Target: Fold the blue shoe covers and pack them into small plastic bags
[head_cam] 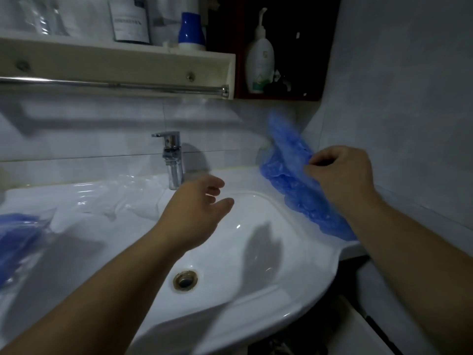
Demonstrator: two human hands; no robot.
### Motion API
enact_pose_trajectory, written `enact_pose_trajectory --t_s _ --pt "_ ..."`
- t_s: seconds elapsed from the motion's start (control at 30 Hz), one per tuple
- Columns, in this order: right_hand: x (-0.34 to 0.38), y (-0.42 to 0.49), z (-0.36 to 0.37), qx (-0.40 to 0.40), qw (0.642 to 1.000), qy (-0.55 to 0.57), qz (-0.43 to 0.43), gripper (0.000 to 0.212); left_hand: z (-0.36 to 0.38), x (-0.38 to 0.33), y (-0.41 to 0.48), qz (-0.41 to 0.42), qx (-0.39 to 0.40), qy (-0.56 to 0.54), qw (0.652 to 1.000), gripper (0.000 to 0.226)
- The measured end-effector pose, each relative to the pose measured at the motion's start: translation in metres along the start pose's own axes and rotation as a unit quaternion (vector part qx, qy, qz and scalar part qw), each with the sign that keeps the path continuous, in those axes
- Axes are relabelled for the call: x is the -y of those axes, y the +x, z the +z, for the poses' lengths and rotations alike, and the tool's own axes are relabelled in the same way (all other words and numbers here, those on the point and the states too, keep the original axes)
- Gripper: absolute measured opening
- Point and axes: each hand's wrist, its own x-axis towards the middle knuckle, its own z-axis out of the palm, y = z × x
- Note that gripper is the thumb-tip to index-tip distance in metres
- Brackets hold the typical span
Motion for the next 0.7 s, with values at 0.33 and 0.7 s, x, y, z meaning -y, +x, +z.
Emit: enact_pose_trajectory --t_s 0.33,0.7 --pt "0.051 -0.134 0.023 0.333 0.684 0.591 0.268 0.040 -0.041 0.042 -0.069 -0.243 0.142 -0.428 0.859 0.079" --pt "0.033 -0.145 0.026 0.356 0.703 0.568 0.238 0.049 -0.057 0.051 -0.086 -0.127 0.053 -0.446 0.885 0.004"
